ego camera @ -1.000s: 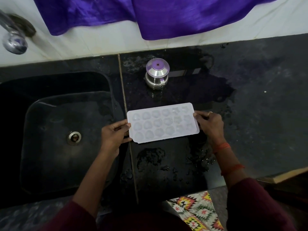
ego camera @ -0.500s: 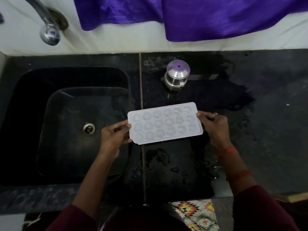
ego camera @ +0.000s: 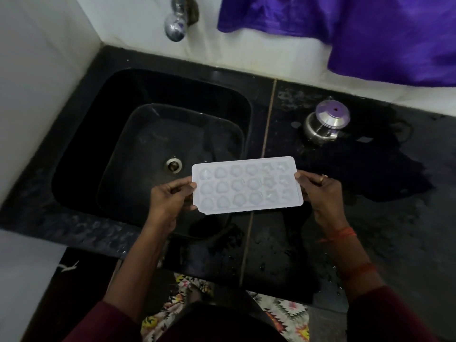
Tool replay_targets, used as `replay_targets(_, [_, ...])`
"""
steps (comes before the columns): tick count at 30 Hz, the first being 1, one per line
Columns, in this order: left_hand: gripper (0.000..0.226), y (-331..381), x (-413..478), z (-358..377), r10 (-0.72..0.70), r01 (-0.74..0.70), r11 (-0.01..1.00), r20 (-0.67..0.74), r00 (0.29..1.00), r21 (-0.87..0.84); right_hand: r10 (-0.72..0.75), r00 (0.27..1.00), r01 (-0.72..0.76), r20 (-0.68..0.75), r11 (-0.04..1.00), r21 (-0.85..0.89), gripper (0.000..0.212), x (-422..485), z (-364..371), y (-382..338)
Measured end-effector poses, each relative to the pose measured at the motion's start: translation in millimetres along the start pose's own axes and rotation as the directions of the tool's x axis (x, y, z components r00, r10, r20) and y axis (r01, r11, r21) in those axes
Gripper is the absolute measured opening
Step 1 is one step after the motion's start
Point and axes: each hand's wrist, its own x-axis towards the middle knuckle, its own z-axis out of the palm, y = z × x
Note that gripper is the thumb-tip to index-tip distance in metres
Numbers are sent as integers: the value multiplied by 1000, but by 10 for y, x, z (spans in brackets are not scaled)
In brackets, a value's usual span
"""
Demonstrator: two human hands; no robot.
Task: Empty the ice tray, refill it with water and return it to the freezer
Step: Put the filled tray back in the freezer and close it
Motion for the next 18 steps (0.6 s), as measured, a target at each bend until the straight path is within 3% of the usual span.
replay_targets(18, [8,-375,-816,-1704,-8,-60,977,-317,949,-205,-100,931,139,352,986,-89,21,-835,1429,-315])
